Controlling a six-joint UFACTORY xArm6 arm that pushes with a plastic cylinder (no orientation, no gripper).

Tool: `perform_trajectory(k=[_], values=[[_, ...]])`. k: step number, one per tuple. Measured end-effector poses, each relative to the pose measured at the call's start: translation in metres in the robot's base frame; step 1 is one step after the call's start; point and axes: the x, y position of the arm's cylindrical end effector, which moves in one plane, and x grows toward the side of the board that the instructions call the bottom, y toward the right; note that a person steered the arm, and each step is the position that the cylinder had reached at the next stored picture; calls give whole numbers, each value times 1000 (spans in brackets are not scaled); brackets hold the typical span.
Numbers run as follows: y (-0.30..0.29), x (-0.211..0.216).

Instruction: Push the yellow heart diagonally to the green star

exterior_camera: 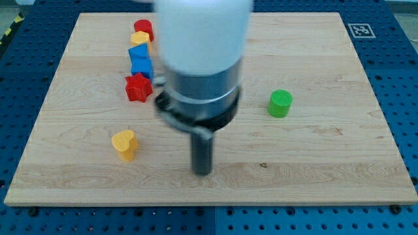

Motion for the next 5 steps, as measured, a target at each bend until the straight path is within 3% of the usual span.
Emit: perform_trajectory(k=[1,2,3,5], values=[[-86,19],[-159,-12],[-179,-32],[-112,-49]])
